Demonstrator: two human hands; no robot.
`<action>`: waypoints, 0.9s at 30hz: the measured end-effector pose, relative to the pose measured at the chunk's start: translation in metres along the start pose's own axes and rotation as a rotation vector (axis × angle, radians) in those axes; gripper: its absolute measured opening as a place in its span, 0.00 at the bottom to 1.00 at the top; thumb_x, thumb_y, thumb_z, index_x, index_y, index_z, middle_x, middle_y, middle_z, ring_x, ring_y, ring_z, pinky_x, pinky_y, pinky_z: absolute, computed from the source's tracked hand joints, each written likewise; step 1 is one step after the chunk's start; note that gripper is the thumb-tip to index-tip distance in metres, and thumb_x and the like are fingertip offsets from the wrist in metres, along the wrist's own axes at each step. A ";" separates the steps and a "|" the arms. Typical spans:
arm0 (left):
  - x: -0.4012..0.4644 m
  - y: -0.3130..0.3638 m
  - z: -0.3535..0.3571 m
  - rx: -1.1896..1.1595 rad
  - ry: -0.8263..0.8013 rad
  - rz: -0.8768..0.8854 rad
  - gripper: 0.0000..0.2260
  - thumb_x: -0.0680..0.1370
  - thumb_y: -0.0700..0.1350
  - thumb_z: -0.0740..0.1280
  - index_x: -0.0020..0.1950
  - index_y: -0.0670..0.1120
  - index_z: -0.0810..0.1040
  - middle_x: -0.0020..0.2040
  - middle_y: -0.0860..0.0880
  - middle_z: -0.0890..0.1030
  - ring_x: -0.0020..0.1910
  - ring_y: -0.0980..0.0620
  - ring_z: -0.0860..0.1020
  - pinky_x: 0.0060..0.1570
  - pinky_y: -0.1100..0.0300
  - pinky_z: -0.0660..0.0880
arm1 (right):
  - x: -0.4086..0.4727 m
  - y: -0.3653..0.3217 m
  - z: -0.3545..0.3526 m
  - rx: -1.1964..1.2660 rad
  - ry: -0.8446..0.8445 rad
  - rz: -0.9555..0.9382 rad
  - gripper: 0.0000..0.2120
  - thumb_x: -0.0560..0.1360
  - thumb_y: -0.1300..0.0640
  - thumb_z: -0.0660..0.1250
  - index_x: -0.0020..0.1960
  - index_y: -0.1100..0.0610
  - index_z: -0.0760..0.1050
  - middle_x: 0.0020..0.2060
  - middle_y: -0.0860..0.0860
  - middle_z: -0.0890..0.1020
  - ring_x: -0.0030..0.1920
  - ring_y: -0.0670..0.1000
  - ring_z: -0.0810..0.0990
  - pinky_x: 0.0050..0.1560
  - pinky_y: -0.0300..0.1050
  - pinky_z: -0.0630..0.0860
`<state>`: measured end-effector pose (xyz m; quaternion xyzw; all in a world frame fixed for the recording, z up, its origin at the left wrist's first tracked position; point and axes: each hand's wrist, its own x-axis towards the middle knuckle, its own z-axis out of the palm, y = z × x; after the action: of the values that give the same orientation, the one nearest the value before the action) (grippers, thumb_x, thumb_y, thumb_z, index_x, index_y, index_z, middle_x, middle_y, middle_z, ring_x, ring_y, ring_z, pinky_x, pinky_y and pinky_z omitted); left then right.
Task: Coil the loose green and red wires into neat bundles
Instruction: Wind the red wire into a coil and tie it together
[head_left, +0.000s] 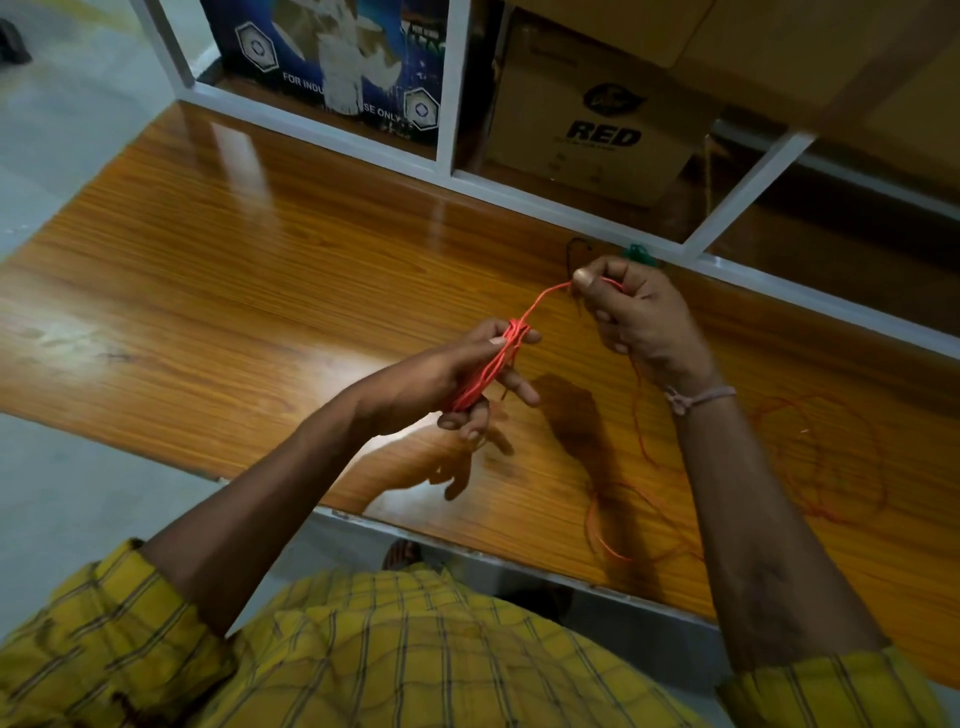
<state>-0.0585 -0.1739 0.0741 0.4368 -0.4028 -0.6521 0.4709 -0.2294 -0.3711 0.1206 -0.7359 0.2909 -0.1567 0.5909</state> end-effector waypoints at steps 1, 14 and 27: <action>0.000 -0.001 0.001 -0.033 -0.022 -0.002 0.21 0.88 0.54 0.50 0.80 0.50 0.61 0.66 0.32 0.80 0.29 0.50 0.78 0.25 0.61 0.66 | 0.004 0.009 0.005 -0.049 0.049 0.015 0.09 0.84 0.52 0.68 0.48 0.56 0.80 0.29 0.49 0.68 0.25 0.47 0.62 0.24 0.41 0.59; 0.013 0.018 -0.006 -0.543 0.081 0.165 0.23 0.90 0.53 0.50 0.85 0.52 0.60 0.74 0.33 0.74 0.42 0.45 0.82 0.32 0.62 0.75 | -0.047 0.059 0.098 -0.241 -0.087 0.199 0.15 0.87 0.49 0.59 0.50 0.49 0.83 0.31 0.49 0.77 0.24 0.45 0.74 0.28 0.42 0.70; 0.017 0.004 -0.017 0.426 0.419 0.079 0.20 0.89 0.55 0.55 0.81 0.55 0.58 0.72 0.38 0.70 0.43 0.43 0.87 0.48 0.39 0.85 | -0.066 -0.022 0.044 -0.218 -0.386 0.041 0.07 0.82 0.55 0.70 0.51 0.59 0.81 0.34 0.60 0.79 0.31 0.59 0.74 0.32 0.44 0.72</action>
<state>-0.0446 -0.1935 0.0698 0.6345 -0.4414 -0.4298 0.4667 -0.2500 -0.2930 0.1383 -0.8057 0.2026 0.0318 0.5557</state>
